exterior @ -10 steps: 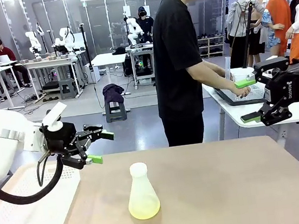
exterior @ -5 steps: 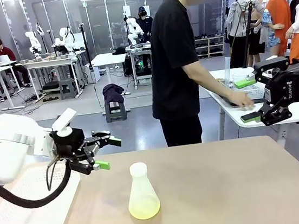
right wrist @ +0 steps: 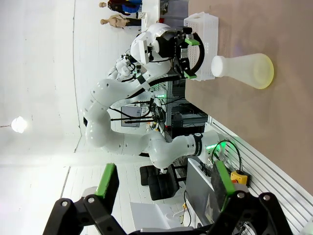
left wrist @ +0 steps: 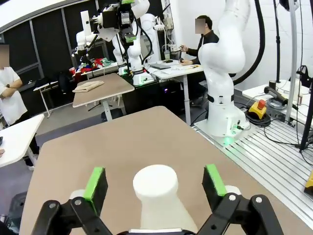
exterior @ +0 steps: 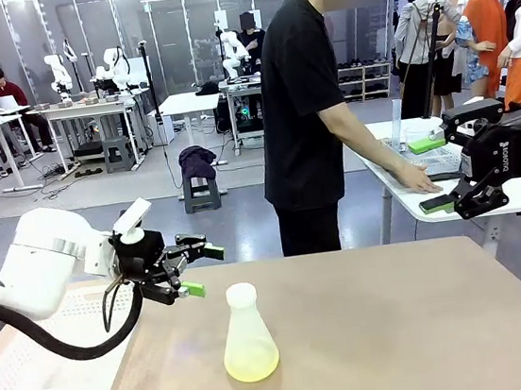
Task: Prepare the solutions needed for the experiment.
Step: When the human places the Big flask in the center of the table, pick up the Big flask and place it in the left Organizing basket.
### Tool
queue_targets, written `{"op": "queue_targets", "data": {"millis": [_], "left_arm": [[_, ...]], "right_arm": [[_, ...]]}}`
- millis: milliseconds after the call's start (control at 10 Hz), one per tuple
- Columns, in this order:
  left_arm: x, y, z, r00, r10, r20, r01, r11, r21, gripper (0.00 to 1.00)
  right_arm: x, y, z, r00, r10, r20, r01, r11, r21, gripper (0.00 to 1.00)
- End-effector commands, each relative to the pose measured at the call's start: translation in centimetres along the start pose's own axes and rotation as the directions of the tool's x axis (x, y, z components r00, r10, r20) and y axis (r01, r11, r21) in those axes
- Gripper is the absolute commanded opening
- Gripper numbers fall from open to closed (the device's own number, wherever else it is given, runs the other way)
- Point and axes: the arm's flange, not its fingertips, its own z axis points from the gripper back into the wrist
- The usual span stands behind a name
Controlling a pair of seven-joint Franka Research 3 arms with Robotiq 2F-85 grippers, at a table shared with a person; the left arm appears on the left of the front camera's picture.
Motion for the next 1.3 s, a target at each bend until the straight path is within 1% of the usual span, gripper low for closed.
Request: {"op": "queue_targets", "data": {"millis": [0,200,400,800,900,1200], "left_arm": [[-1.8,1.6,0.4,0.999,0.005,0.054,-0.002,0.998,-0.063,1.0],[-3.0,2.1,-0.1,0.997,0.04,0.069,-0.034,0.995,-0.095,1.0],[-4.2,2.8,-0.8,0.996,0.081,0.048,-0.076,0.993,-0.088,1.0],[-6.5,3.8,-2.0,0.989,0.145,0.015,-0.142,0.98,-0.139,1.0],[-6.7,3.8,-2.2,0.989,0.151,0.002,-0.148,0.975,-0.166,1.0],[-7.9,3.8,-2.8,0.992,0.126,-0.007,-0.125,0.974,-0.188,1.0]], "right_arm": [[0.0,0.1,0.0,1.0,0.009,-0.002,-0.009,1.0,0.007,0.96],[0.0,0.1,0.0,1.0,0.009,-0.002,-0.009,1.0,0.007,0.96],[0.0,0.1,0.0,1.0,0.009,-0.002,-0.009,1.0,0.007,0.96],[0.0,0.1,0.0,1.0,0.009,-0.002,-0.009,1.0,0.007,0.96],[0.0,0.1,0.0,1.0,0.009,-0.002,-0.009,1.0,0.007,0.96],[0.0,0.1,0.0,1.0,0.009,-0.002,-0.009,1.0,0.007,0.96]]}}
